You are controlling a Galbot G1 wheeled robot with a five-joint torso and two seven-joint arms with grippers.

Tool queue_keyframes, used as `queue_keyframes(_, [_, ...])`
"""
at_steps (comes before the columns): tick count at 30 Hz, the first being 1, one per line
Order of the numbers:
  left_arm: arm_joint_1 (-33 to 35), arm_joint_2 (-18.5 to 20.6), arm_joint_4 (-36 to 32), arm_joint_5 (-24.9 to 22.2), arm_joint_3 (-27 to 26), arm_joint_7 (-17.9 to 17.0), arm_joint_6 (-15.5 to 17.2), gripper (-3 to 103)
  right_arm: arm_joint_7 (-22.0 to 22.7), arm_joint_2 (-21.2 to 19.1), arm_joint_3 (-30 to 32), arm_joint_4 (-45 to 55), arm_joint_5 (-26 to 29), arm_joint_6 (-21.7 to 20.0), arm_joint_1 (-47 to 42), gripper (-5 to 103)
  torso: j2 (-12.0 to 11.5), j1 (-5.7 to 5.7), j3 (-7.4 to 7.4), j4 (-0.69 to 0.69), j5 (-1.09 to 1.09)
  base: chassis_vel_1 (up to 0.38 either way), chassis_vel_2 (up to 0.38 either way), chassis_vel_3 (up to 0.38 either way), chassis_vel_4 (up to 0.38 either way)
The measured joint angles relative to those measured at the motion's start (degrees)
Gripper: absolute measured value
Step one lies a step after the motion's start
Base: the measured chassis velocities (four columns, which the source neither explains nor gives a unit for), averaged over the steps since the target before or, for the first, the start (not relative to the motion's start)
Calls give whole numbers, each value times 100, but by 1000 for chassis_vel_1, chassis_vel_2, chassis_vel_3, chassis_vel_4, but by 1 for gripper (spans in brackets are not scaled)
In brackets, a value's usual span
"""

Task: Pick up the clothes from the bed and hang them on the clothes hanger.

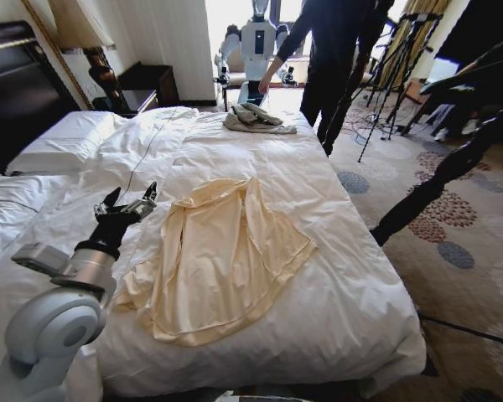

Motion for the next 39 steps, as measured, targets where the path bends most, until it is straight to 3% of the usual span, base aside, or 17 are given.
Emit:
queue_keyframes(3, [-43, 30, 0, -4, 45, 37, 3, 100, -331, -128, 34, -102, -41, -63, 9, 100, 0, 0, 0, -3, -2, 0, 0, 0, 0])
queue_keyframes(6, [-32, 34, 0, -6, 41, 74, 4, 100, -1142, -164, 55, -392, -241, -145, 1, 100, 0, -1, -1, -3, 6, 0, 0, 0, 0])
queue_keyframes(14, [-21, 66, 0, -10, 25, 75, 4, 100, -1604, 30, -45, -544, -153, -118, -36, 100, 0, 0, 0, 0, -2, 0, 0, 0, 0])
queue_keyframes(25, [-3, 33, 0, -6, 34, 90, 5, 100, -1587, 248, -119, -793, -433, 565, -57, 100, 0, 0, 0, -3, -3, 0, 0, 0, 0])
queue_keyframes(32, [-7, 20, 0, -2, 40, 107, 8, 100, -1510, 402, -133, -952, -550, 700, -27, 102, 0, 1, 0, -3, 2, 0, 0, 0, 0])
queue_keyframes(33, [-7, 9, 0, 1, 40, 111, 9, 100, -1475, 433, -142, -950, -561, 718, -28, 95, 0, 1, 0, -2, -1, 0, 0, 0, 0])
queue_keyframes(35, [-7, 6, 0, 3, 40, 112, 9, 100, -1464, 443, -145, -947, -561, 728, -29, 95, 0, 1, 0, -2, -1, 0, 0, 0, 0])
queue_keyframes(39, [-7, -20, 0, 12, 44, 115, 13, 100, -1413, 480, -149, -917, -539, 750, -28, 79, 0, 0, 0, -2, -1, 0, 0, 0, 0])
